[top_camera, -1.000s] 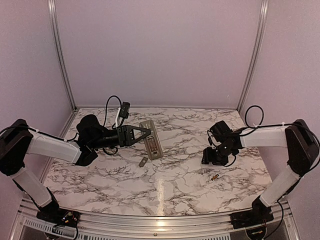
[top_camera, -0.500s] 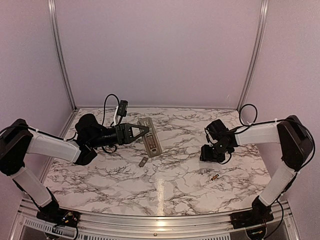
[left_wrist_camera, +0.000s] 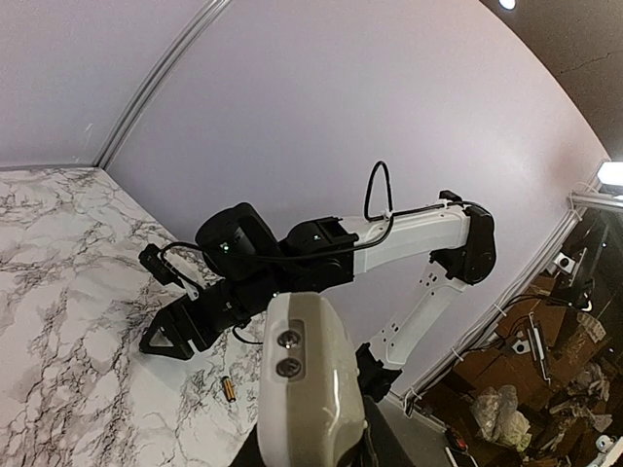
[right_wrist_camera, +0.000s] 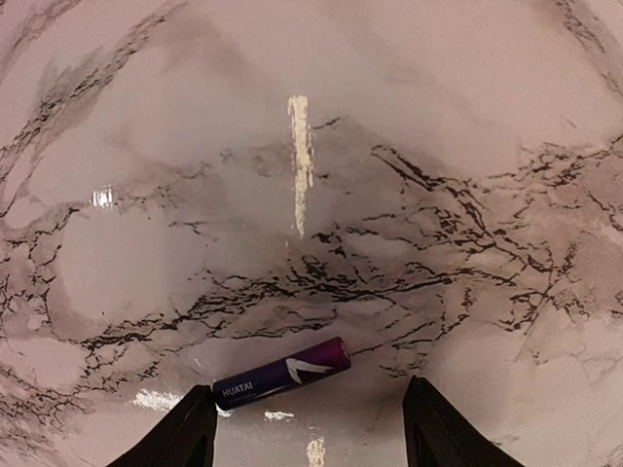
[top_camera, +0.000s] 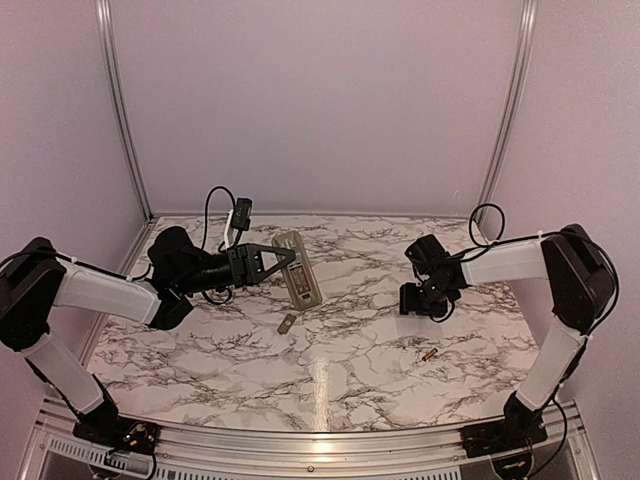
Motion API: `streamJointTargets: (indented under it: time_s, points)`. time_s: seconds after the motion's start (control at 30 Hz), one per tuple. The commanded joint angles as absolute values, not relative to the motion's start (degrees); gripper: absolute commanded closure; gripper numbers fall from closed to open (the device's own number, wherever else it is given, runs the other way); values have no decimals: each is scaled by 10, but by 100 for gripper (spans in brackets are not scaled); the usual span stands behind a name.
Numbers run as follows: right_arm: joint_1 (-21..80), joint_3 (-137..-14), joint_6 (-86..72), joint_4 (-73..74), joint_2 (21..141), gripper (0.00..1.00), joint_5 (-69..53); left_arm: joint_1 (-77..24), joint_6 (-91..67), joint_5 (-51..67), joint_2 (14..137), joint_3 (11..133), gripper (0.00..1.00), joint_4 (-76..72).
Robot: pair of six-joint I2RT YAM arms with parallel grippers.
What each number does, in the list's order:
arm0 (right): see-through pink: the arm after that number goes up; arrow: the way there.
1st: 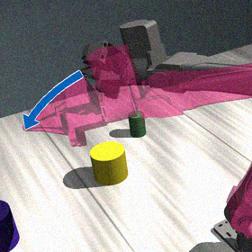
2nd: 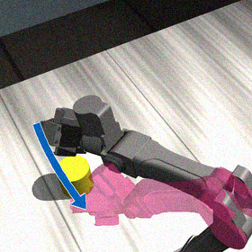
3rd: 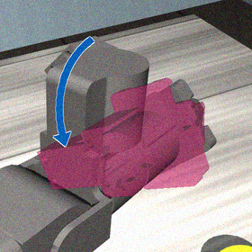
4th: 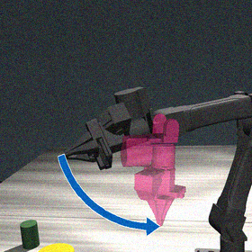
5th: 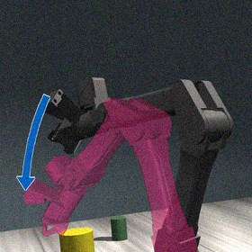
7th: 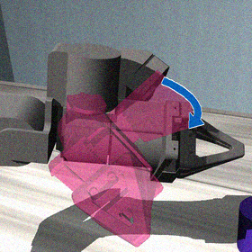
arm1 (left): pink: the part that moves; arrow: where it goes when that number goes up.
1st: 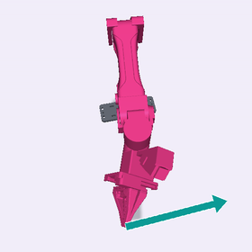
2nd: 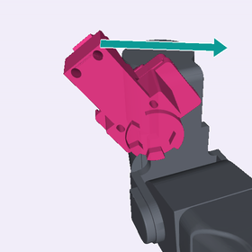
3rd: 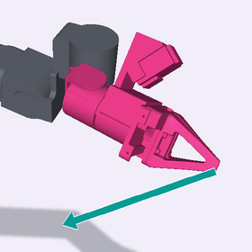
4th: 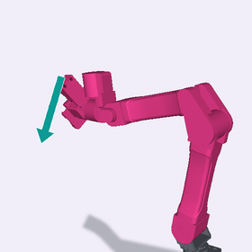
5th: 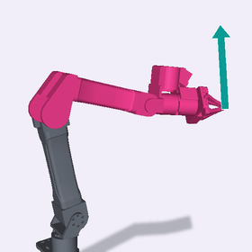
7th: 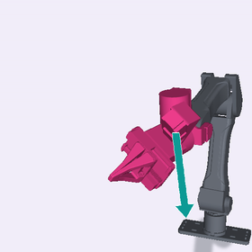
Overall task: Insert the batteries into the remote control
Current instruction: Pick up the battery at the center of the board.
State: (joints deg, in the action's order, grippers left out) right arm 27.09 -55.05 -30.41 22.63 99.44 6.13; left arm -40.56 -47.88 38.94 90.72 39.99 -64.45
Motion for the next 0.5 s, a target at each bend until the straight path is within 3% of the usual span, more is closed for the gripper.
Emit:
streamJointTargets:
  time_s: [0.0, 0.23, 0.47]
  points:
    - [268, -565, -361, 243, 1031, 35, 76, -399, -482, 398, 897, 386, 100, -674]
    - [268, -584, -387, 225, 1052, 37, 78, -391, -484, 399, 890, 376, 100, -680]
    - [268, -553, -403, 220, 1041, 47, 67, -381, -490, 403, 889, 375, 100, -688]
